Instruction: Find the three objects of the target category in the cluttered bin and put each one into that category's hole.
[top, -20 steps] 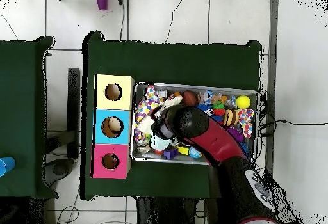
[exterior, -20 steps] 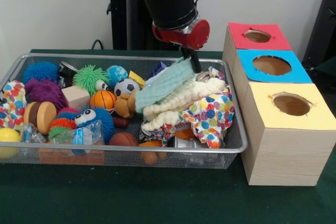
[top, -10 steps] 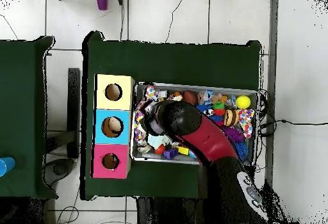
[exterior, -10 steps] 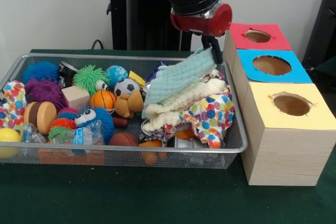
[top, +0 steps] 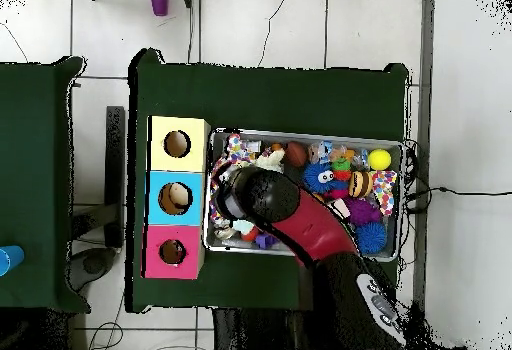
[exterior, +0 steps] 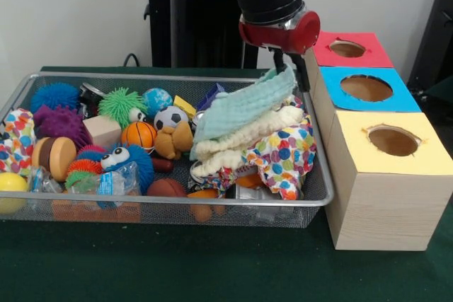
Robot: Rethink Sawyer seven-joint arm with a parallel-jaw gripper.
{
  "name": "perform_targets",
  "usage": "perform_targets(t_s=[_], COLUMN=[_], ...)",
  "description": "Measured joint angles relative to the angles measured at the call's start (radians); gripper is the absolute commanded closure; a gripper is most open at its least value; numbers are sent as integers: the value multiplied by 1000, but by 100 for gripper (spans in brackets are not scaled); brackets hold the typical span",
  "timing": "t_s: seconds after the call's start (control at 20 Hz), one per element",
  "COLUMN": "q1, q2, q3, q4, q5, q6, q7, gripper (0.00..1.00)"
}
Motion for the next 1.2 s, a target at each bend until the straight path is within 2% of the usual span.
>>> perform_targets(t_s=[0.25, 0.7, 1.0, 1.2], q1=[18, 27, 51, 95], q2=[15, 64, 78, 62], q3=[-2, -18, -60, -120], q4=[6, -2, -38, -75], q5=[-19, -38, -46, -71], q6=[-49, -50, -44, 22], q7=[0, 0, 0, 0], gripper=[0, 0, 0, 0])
